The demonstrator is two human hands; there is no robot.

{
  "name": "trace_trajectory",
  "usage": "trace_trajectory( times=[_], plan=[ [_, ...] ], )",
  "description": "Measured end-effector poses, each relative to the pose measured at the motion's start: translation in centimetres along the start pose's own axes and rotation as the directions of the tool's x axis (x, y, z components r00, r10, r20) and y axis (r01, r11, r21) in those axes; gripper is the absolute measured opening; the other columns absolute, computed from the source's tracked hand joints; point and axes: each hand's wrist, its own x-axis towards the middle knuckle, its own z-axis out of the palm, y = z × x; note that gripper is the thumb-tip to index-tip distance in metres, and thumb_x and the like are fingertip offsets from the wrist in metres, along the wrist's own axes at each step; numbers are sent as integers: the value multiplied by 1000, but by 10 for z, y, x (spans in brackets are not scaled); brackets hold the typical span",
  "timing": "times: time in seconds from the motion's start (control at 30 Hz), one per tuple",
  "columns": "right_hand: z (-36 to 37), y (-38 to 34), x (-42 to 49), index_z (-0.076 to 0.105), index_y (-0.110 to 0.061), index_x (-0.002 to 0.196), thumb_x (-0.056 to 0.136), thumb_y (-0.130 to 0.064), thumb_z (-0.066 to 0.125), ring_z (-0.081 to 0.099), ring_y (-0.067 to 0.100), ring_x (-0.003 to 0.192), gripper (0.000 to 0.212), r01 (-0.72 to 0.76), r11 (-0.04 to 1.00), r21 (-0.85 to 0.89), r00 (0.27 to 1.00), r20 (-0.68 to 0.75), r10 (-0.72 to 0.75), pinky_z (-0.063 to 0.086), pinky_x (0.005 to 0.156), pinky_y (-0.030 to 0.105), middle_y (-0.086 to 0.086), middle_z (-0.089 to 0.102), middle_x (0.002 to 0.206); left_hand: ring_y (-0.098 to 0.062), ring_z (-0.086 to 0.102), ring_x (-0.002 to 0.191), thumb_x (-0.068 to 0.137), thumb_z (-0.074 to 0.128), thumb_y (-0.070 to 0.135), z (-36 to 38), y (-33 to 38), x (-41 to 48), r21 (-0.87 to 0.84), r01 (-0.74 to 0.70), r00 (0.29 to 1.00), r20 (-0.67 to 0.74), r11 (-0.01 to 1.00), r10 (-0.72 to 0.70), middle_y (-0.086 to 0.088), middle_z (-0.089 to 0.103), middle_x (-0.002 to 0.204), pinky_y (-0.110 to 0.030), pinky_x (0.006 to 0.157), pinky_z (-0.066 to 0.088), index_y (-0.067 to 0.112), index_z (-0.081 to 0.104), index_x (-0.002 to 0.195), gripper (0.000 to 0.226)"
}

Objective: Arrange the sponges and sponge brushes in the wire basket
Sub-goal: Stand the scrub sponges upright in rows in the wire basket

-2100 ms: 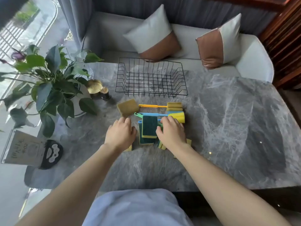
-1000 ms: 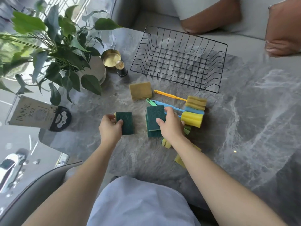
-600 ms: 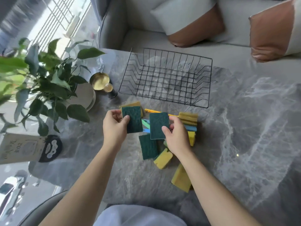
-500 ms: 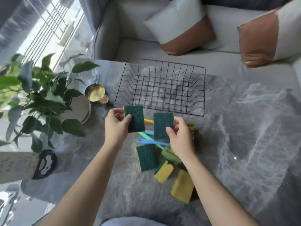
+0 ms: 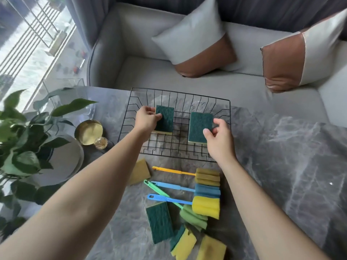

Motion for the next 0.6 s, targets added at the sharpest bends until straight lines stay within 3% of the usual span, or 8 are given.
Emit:
trace_trajectory(
  times=[0.13, 0.17, 0.27, 0.37, 0.47, 0.53, 0.6],
  plan=[
    [18, 7, 31, 48, -12, 135, 96, -17, 62, 59, 19, 89, 41, -17, 1000, -15, 999, 50, 18, 41, 72, 26, 1, 61, 99, -26, 66, 106, 91, 71, 7, 11, -13, 24, 18, 21, 1000, -24, 1000, -21, -2, 64, 101, -23, 72, 54, 13, 57, 109, 24],
    [22, 8, 38, 48, -12, 135, 96, -16, 61, 59, 18, 89, 41, -19, 1000, -15, 998, 64, 20, 41, 74, 26, 1, 61, 99, -25, 65, 107, 92, 70, 9, 13, -14, 28, 44, 16, 999, -33, 999, -15, -2, 64, 104, -23, 73, 53, 12, 57, 114, 26],
    [38, 11, 55, 47, -12, 135, 97, -18, 61, 57, 14, 84, 41, -25, 999, -47, 995, 93, 29, 44, 75, 28, -4, 57, 93, -25, 63, 113, 96, 67, 16, 17, -12, 29, 233, -59, 996, -55, 971, 74, -10, 65, 123, -40, 96, 55, 9, 56, 127, 34],
    [53, 14, 67, 46, -11, 137, 97, -20, 60, 58, 21, 93, 43, -49, 996, -70, 991, 117, 57, 44, 80, 33, 4, 59, 104, -28, 56, 121, 98, 61, 24, 15, -7, 15, 519, -220, 957, -50, 826, 286, -13, 57, 132, -44, 105, 48, 8, 52, 136, 42],
    [69, 16, 73, 47, -10, 136, 98, -20, 60, 60, 26, 102, 42, -85, 994, -64, 987, 134, 93, 49, 89, 38, 11, 62, 115, -30, 50, 126, 95, 58, 26, -4, -12, -11, 705, -403, 825, 5, 583, 564, -13, 52, 134, -41, 105, 43, 8, 51, 135, 45],
    [78, 16, 74, 46, -10, 136, 98, -21, 60, 61, 29, 105, 42, -99, 993, -58, 983, 147, 106, 51, 94, 42, 14, 63, 118, -35, 41, 137, 91, 55, 31, -20, -21, -24, 836, -354, 762, -2, 419, 648, -16, 45, 144, -47, 112, 33, 8, 46, 138, 53],
    [86, 16, 75, 46, -10, 136, 98, -21, 60, 61, 30, 104, 42, -104, 993, -53, 982, 151, 111, 51, 93, 43, 15, 63, 116, -35, 22, 152, 91, 48, 41, -33, -30, -33, 903, -211, 813, -50, 375, 580, -19, 29, 160, -51, 121, 18, 7, 34, 149, 68]
  ],
)
